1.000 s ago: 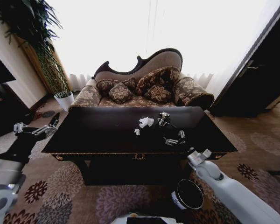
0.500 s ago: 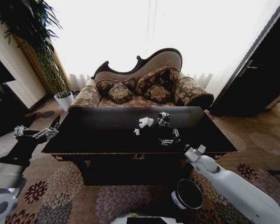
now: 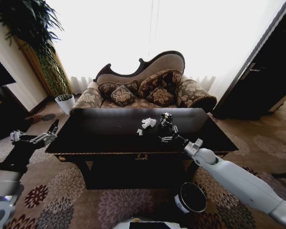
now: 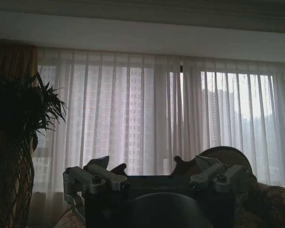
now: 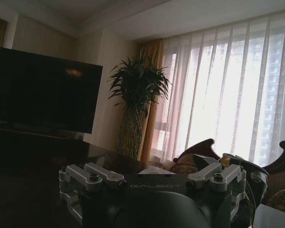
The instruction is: Move to the front of the table and place the trash on the table into the trash bin.
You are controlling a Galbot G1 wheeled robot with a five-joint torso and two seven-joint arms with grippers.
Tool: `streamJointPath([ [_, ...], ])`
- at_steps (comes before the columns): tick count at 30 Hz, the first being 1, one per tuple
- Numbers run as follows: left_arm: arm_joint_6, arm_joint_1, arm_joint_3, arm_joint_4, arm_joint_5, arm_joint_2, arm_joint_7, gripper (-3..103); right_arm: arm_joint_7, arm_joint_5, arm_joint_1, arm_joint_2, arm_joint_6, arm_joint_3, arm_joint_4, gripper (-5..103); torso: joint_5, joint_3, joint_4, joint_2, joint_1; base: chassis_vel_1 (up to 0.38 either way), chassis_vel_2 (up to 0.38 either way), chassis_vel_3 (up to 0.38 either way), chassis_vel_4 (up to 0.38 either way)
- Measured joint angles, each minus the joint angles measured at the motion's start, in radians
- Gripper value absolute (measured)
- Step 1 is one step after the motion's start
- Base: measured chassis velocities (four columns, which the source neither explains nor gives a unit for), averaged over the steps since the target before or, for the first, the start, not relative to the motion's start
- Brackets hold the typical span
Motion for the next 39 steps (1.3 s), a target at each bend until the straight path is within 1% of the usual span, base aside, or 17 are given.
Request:
streamJointPath([
  [2, 0.0, -0.005, 0.009, 0.001, 0.004, 0.0, 0.001, 100, 0.0, 0.002, -0.038, -0.005, -0.003, 0.024, 0.014, 100, 0.0011, 0.0, -0.0004, 0.0, 0.0, 0.0, 0.0, 0.0, 0.0],
  [3, 0.0, -0.007, 0.013, 0.001, 0.006, 0.0, 0.002, 100, 0.0, 0.004, -0.059, -0.007, -0.007, 0.032, 0.018, 100, 0.0028, 0.001, -0.0003, -0.001, 0.0, 0.0, 0.0, 0.0, 0.0],
  [4, 0.001, -0.011, 0.021, 0.002, 0.009, 0.003, 0.004, 100, 0.0, 0.013, -0.099, -0.013, -0.008, 0.071, 0.041, 100, 0.0017, 0.0, -0.0006, -0.001, 0.0, 0.0, 0.0, 0.0, 0.0],
  [6, 0.001, -0.01, 0.021, 0.003, 0.009, 0.008, 0.004, 100, 0.0, 0.015, -0.103, -0.017, -0.01, 0.079, 0.045, 100, 0.0024, 0.001, -0.0004, -0.001, 0.0, 0.0, 0.0, 0.0, 0.0],
  [10, 0.002, -0.007, 0.016, 0.006, 0.007, 0.016, 0.004, 100, 0.006, 0.018, -0.102, -0.03, -0.023, 0.089, 0.054, 100, 0.0018, 0.0, -0.0005, -0.001, 0.0, 0.0, 0.0, 0.0, 0.0],
  [19, 0.001, -0.009, 0.005, 0.01, -0.008, 0.029, 0.004, 100, 0.034, 0.027, -0.038, -0.087, -0.057, 0.069, 0.045, 100, 0.0019, 0.0, -0.0006, 0.0, 0.0, 0.0, 0.0, 0.0, 0.0],
  [21, 0.001, -0.009, 0.005, 0.01, -0.009, 0.03, 0.004, 100, 0.055, 0.04, -0.011, -0.107, -0.086, 0.055, 0.047, 100, 0.0017, 0.0, -0.0006, 0.0, 0.0, 0.0, 0.0, 0.0, 0.0],
  [22, 0.0, -0.009, 0.005, 0.01, -0.009, 0.03, 0.003, 100, 0.083, 0.049, 0.008, -0.118, -0.121, 0.044, 0.053, 100, 0.0018, 0.0, -0.0007, 0.0, 0.0, 0.0, 0.0, 0.0, 0.0],
  [23, 0.0, -0.009, 0.005, 0.01, -0.009, 0.03, 0.003, 100, 0.083, 0.049, 0.008, -0.118, -0.121, 0.044, 0.053, 100, 0.0018, 0.0, -0.0007, 0.0, 0.0, 0.0, 0.0, 0.0, 0.0],
  [24, 0.0, -0.009, 0.005, 0.01, -0.009, 0.03, 0.003, 100, 0.109, 0.059, 0.029, -0.125, -0.16, 0.033, 0.059, 100, 0.0018, 0.0, -0.0008, 0.0, 0.0, 0.0, 0.0, 0.0, 0.0],
  [26, 0.0, -0.009, 0.005, 0.011, -0.009, 0.03, 0.003, 100, 0.135, 0.065, 0.071, -0.133, -0.216, 0.011, 0.061, 100, 0.0018, 0.0, -0.0008, 0.0, 0.0, 0.0, 0.0, 0.0, 0.0],
  [27, 0.0, -0.009, 0.004, 0.011, -0.009, 0.029, 0.003, 100, 0.142, 0.057, 0.104, -0.138, -0.254, -0.01, 0.058, 100, 0.0018, 0.0, -0.0006, 0.0, 0.0, 0.0, 0.0, 0.0, 0.0],
  [29, 0.0, -0.008, 0.003, 0.011, -0.009, 0.029, 0.003, 100, 0.143, 0.051, 0.119, -0.14, -0.27, -0.02, 0.055, 100, 0.0018, 0.0, -0.0007, 0.0, 0.0, 0.0, 0.0, 0.0, 0.0],
  [31, -0.001, -0.005, -0.001, 0.011, -0.008, 0.025, 0.003, 100, 0.146, 0.023, 0.191, -0.146, -0.334, -0.082, 0.031, 100, 0.0015, 0.0, -0.0006, 0.0, 0.0, 0.0, 0.0, 0.0, 0.0],
  [32, -0.001, -0.005, -0.001, 0.011, -0.008, 0.025, 0.003, 100, 0.146, 0.023, 0.191, -0.146, -0.334, -0.082, 0.031, 100, 0.0015, 0.0, -0.0006, 0.0, 0.0, 0.0, 0.0, 0.0, 0.0],
  [36, -0.004, -0.001, -0.004, 0.012, -0.004, 0.022, 0.004, 100, 0.145, 0.026, 0.268, -0.143, -0.374, -0.164, -0.01, 100, 0.0019, 0.0, -0.0007, 0.0, 0.0, 0.0, 0.0, 0.0, 0.0],
  [39, -0.004, -0.001, -0.005, 0.015, -0.001, 0.02, 0.006, 100, 0.144, 0.038, 0.285, -0.139, -0.381, -0.184, -0.02, 100, 0.0018, 0.0, -0.0007, 0.0, 0.0, 0.0, 0.0, 0.0, 0.0],
])
